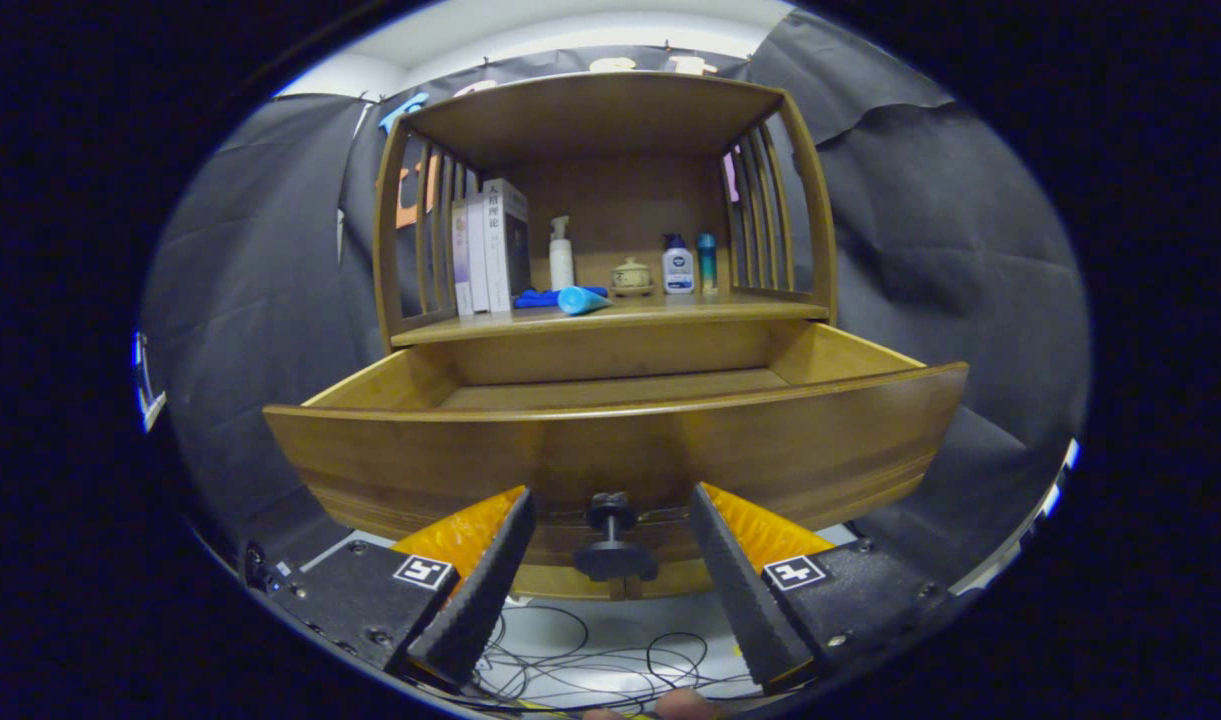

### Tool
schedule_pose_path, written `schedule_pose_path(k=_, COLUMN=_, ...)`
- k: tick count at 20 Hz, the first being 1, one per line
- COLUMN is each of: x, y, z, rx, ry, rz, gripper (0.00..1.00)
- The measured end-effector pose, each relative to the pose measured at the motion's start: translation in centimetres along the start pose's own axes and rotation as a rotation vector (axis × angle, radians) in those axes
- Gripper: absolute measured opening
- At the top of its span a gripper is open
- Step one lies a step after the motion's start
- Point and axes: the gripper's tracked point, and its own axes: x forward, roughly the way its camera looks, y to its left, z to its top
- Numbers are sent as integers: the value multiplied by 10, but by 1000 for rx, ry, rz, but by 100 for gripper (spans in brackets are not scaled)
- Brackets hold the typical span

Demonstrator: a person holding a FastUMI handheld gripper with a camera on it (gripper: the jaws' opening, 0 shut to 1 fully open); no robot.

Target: Pull open the drawer, take out the items inside it, and place them on the countertop above the cabinet.

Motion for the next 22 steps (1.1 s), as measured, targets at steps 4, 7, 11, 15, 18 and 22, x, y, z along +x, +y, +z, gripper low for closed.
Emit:
schedule_pose_path(k=4, x=8, y=2, z=-1, rx=13, ry=-12, rz=2, gripper=98)
schedule_pose_path(k=7, x=10, y=2, z=-4, rx=-29, ry=-35, rz=-11, gripper=98)
schedule_pose_path(k=11, x=17, y=2, z=-2, rx=-37, ry=-50, rz=-1, gripper=100)
schedule_pose_path(k=15, x=28, y=2, z=3, rx=-48, ry=-60, rz=-1, gripper=99)
schedule_pose_path(k=18, x=41, y=3, z=9, rx=-57, ry=-64, rz=-2, gripper=99)
schedule_pose_path(k=22, x=62, y=5, z=23, rx=-51, ry=-83, rz=-4, gripper=99)
